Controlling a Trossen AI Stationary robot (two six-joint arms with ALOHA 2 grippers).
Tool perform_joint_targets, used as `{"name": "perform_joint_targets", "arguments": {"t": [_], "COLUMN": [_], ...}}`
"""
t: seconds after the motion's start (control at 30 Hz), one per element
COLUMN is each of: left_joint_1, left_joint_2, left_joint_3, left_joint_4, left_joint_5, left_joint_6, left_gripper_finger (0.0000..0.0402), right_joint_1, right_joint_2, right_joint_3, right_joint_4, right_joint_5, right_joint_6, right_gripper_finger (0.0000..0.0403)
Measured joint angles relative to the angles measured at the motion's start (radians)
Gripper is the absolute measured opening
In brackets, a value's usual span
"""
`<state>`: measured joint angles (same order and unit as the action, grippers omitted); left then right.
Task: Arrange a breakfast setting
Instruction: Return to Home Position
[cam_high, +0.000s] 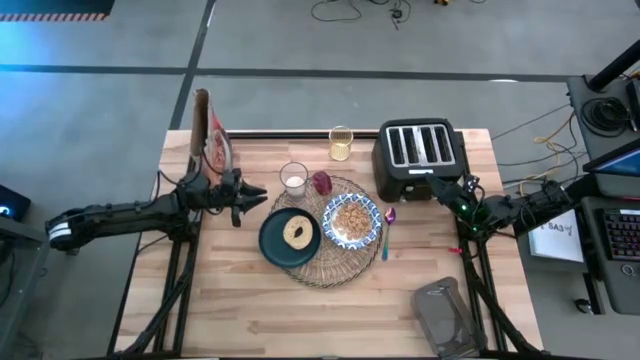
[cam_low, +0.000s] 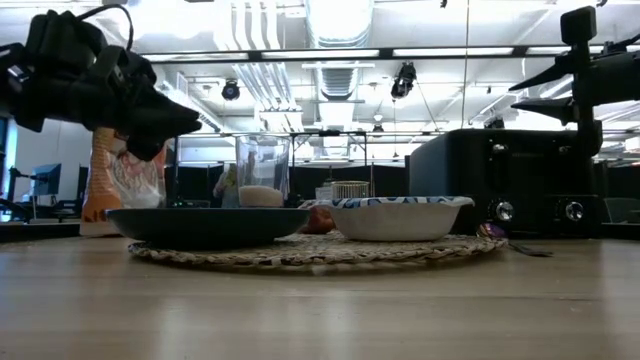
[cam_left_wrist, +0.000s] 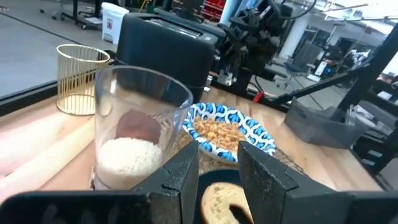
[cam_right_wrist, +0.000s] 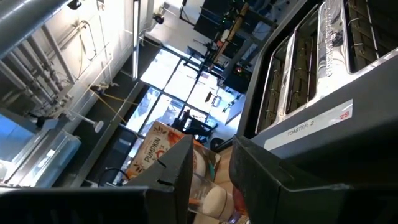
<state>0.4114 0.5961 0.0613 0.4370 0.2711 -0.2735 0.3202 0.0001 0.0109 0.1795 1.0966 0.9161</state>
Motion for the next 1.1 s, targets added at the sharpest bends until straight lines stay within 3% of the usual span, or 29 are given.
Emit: {"name": "perform_joint_targets", "arguments": {"t": [0.4,1.1], "left_joint_1": [0.001,0.001], "left_joint_2": [0.011,0.136], "left_joint_3": [-0.051,-0.027], "left_joint_4": [-0.018,-0.031], "left_joint_5": [-0.001,0.000], "left_joint_6": [-0.087,-0.080], "left_gripper_finger": [0.0095,0.0095], "right_joint_1": [0.000,0.000], "right_joint_2": [0.000,0.000], "right_joint_3": [0.000,0.000], "right_joint_4": [0.000,0.000], "right_joint_5": [0.000,0.000], "right_joint_6": [0.000,0.000], "right_gripper_finger": [0.0100,0.0099]}}
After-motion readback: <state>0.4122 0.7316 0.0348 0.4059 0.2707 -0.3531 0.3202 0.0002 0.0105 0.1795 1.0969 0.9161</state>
